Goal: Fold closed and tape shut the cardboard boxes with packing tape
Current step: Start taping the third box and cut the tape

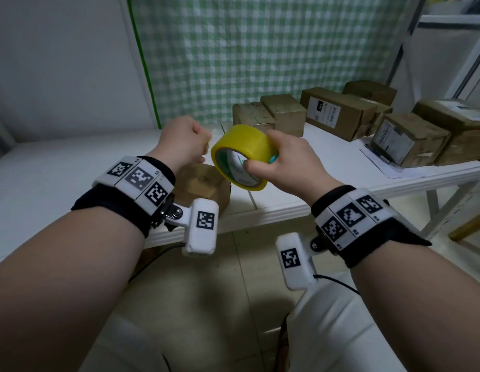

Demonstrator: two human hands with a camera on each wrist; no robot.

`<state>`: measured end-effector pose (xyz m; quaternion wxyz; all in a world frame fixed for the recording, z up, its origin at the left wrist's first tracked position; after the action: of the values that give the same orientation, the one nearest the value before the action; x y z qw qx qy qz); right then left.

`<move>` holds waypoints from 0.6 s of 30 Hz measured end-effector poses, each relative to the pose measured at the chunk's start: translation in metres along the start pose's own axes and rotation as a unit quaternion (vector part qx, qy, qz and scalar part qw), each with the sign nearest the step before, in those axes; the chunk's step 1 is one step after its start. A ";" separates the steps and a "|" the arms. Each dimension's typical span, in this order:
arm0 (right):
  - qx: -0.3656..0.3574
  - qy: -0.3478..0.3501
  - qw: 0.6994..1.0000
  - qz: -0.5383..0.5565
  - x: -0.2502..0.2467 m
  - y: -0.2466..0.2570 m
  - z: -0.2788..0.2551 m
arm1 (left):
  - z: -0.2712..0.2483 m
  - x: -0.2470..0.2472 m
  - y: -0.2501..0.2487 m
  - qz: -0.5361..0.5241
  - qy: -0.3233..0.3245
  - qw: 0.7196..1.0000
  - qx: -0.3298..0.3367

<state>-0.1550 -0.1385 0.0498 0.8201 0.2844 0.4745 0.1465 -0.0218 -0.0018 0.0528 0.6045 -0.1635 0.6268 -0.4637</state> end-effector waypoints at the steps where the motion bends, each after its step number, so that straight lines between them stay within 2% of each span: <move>1: 0.004 0.013 1.000 -0.018 -0.001 0.003 0.003 | 0.000 0.000 0.003 -0.008 0.004 1.000 -0.010; 4: 0.013 0.054 0.994 -0.093 -0.006 0.007 0.009 | 0.003 -0.010 0.013 -0.018 -0.018 0.999 -0.039; 7: 0.033 0.108 0.974 -0.195 -0.002 0.001 0.005 | 0.006 -0.022 0.021 -0.022 -0.033 0.998 -0.055; 10: 0.046 0.141 0.968 -0.204 0.008 -0.001 0.001 | 0.004 -0.022 0.026 0.076 -0.027 0.996 -0.038; 13: 0.038 0.159 0.967 -0.196 0.015 -0.001 -0.001 | 0.001 -0.015 0.036 0.185 -0.023 0.982 -0.026; 18: 0.038 0.192 0.960 -0.200 0.028 -0.007 -0.005 | 0.003 -0.004 0.050 0.262 -0.034 0.965 0.000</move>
<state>-0.1454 -0.1282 0.0241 0.7149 0.1815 0.6752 0.0131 -0.0007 0.0256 0.0168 0.7258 -0.0094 0.6266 -0.2838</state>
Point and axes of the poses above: each hand's wrist, its own z-axis towards the middle knuckle, its own x-axis out of the palm, y = z × x, the point moved 6 cm from there along z, towards the middle knuckle, and after that the axes turned 5 degrees about z, right-handed, at the moved point
